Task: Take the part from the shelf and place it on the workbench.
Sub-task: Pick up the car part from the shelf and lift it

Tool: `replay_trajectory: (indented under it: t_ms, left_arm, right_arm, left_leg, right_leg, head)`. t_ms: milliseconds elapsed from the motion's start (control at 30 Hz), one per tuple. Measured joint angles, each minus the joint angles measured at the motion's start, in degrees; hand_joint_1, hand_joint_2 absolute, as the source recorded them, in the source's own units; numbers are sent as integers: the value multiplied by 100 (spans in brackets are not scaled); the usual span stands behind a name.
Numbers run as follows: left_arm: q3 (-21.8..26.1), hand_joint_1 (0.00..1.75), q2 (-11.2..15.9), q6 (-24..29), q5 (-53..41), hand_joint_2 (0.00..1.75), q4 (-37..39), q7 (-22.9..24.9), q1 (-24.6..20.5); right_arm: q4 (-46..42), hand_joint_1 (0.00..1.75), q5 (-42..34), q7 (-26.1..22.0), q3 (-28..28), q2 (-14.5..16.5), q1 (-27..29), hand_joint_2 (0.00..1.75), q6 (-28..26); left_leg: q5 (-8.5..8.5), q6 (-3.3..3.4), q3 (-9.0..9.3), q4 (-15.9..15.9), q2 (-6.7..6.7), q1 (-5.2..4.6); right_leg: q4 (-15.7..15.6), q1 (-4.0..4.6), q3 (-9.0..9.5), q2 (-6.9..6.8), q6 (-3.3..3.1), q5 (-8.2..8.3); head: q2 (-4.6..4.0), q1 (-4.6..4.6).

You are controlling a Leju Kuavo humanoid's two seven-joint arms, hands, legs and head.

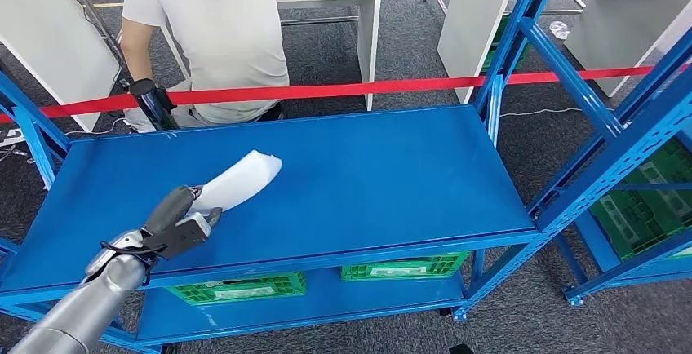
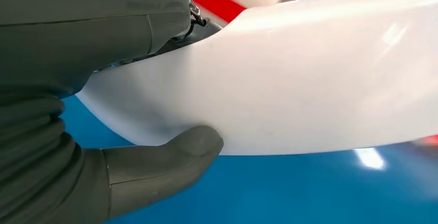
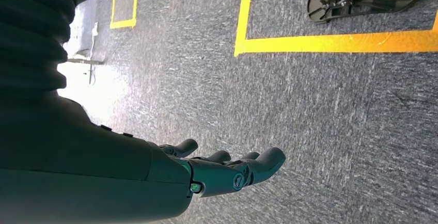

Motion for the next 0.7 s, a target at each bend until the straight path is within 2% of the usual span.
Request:
replay_trajectory:
  t_ms: [100,200,267,400,467,500,567,633,667,700]
  left_arm:
    - [360,175,-58,-1146,1601,175,-959,55,445]
    - [698,175,-98,-2060,2933,175,-2073,209,880]
    - [949,175,-112,-2474,3535,175,-2750,305,1102]
    - [1405,175,-106,-3024,4319,175,-3846,520,1616]
    - [1665,175,-115,-3345,4696,175,-4426,685,1962]
    - [1793,175,-132,-3487,4850,175,-4696,791,2117]
    - [2033,175,-182,-3670,5077,175,-5161,1056,2397]
    - [2247,175,-237,-3726,5207,175,-5562,1345,2699]
    - [2342,175,-265,-3726,5237,175,-5764,1468,2869]
    - [2424,175,-286,-3721,5251,175,-5955,1558,3030]
  right_arm:
    - [0,0,46,-56,0,-20,14,175,68]
    - [0,0,65,-96,-4,-31,38,175,103]
    - [0,0,66,-79,-9,-34,49,175,115]
    - [0,0,34,24,-28,-24,65,175,144]
    - [0,0,-16,37,-75,-3,66,175,158]
    - [0,0,-31,33,-101,12,65,175,160]
    - [0,0,-10,58,-133,58,58,175,168]
    - [0,0,60,145,-140,121,56,175,180]
    - [0,0,91,192,-139,150,58,175,184]
    - [0,0,109,223,-139,174,62,175,185]
  left_leg:
    - [-1,0,-5,0,3,0]
    - [-4,-2,-12,0,4,-1]
    - [-15,-3,-12,6,5,-6]
    - [-69,71,3,33,9,-40]
    - [-40,101,47,-24,29,-16]
    - [-17,117,74,-68,41,4]
    - [7,139,107,-133,67,37]
    - [3,147,98,-130,82,43]
    - [-2,142,91,-119,88,48]
    - [-9,129,83,-101,92,61]
  right_leg:
    - [0,-1,-5,4,1,-1]
    - [0,-1,-10,6,1,-1]
    - [-7,-4,-9,7,3,-1]
    - [-33,-42,22,7,57,-16]
    - [-26,-40,46,8,83,-39]
    - [51,-36,23,-3,92,-104]
    - [541,-38,-195,-31,110,-416]
    - [1336,-53,-596,-38,141,-763]
    - [1600,-68,-739,-39,159,-805]
    - [1659,-86,-786,-43,178,-730]
  head:
    - [0,1]
    - [0,1]
    - [0,0]
    - [0,-2]
    - [0,0]
    - [0,4]
    - [0,16]
    - [0,21]
    - [0,21]
    - [0,21]
